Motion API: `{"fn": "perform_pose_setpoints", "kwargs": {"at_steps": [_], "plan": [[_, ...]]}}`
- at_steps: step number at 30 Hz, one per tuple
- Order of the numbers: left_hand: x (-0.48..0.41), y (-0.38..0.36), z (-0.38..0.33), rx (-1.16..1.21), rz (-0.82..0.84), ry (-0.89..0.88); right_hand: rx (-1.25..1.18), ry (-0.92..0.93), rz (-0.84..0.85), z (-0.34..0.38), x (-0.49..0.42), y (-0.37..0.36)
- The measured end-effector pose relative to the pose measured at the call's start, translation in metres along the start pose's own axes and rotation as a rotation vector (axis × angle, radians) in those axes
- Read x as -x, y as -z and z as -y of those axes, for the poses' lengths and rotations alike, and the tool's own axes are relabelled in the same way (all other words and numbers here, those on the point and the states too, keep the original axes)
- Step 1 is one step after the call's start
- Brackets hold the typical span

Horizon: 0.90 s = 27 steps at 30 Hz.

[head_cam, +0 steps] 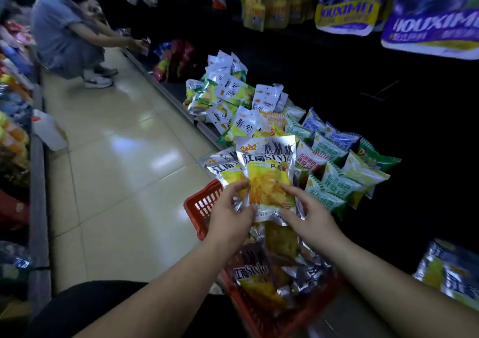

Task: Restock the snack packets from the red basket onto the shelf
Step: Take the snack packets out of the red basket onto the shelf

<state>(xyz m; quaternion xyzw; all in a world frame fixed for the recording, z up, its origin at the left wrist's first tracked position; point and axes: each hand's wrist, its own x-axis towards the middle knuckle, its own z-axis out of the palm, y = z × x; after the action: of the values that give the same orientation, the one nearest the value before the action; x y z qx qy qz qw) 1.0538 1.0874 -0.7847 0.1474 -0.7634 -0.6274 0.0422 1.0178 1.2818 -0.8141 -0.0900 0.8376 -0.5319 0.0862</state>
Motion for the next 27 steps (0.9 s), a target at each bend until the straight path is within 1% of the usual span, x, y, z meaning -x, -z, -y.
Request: {"fn": "perform_pose_setpoints", "kwargs": {"at_steps": [4,5,7,9,14,16,19,24,27], "plan": [[0.019,-0.007,-0.008,0.054,0.022,0.015,0.073,0.019,0.06,0.009,0.028,0.012],[0.023,-0.008,-0.007,0.049,0.033,0.016,0.078,0.006,0.043,0.008,0.033,0.014],[0.028,-0.012,-0.002,0.025,0.043,0.016,0.038,-0.033,-0.044,0.003,0.041,0.019],[0.032,-0.017,-0.001,-0.021,0.055,-0.026,-0.005,-0.073,-0.096,-0.004,0.046,0.024],[0.04,-0.046,-0.012,-0.081,0.211,-0.183,-0.069,-0.164,-0.165,-0.021,0.061,0.049],[0.041,-0.06,-0.019,-0.165,0.245,-0.241,-0.078,-0.162,-0.198,-0.021,0.068,0.067],[0.045,-0.086,-0.026,-0.15,0.301,-0.227,0.001,-0.186,-0.228,-0.016,0.082,0.102],[0.068,-0.137,-0.03,-0.09,0.334,-0.201,0.173,-0.295,-0.296,-0.028,0.134,0.171],[0.083,-0.176,-0.024,-0.092,0.398,-0.189,0.214,-0.412,-0.409,-0.053,0.184,0.219]]}}
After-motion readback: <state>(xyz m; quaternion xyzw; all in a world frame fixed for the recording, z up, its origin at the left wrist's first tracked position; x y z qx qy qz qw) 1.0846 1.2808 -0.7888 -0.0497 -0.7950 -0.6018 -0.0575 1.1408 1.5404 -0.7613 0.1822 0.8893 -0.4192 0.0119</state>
